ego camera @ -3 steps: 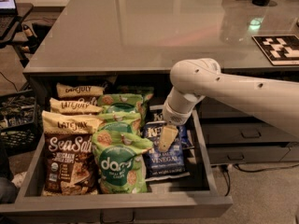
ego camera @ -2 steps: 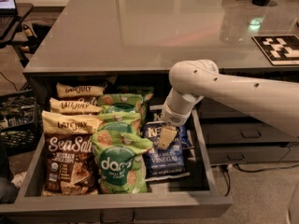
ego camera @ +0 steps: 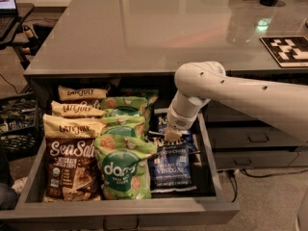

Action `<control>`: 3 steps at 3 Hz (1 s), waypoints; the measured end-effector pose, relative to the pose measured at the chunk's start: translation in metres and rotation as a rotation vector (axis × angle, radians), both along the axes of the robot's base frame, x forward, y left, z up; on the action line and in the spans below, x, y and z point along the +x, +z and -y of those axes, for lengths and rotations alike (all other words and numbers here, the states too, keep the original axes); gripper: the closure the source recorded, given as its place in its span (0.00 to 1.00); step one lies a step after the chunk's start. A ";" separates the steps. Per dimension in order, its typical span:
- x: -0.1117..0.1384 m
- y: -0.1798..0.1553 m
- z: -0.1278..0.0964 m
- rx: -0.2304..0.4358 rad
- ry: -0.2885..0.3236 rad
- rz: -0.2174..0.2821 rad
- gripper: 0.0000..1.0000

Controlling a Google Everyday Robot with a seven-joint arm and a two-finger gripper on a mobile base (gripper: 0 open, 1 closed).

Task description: Pick blue chip bag from top drawer and place on counter

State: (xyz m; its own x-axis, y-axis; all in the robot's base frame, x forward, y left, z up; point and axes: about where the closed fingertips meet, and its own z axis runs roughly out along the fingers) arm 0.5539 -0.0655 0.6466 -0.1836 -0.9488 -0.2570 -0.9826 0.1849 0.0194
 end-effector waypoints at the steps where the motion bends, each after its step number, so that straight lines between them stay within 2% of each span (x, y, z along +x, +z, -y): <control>1: 0.000 0.000 0.000 0.000 0.000 0.000 0.99; 2: 0.000 0.000 0.000 0.001 0.001 -0.001 1.00; 3: -0.005 0.025 0.003 0.021 -0.023 -0.031 1.00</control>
Offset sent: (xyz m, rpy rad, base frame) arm 0.0004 0.0014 0.0045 0.0114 -0.0006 0.0032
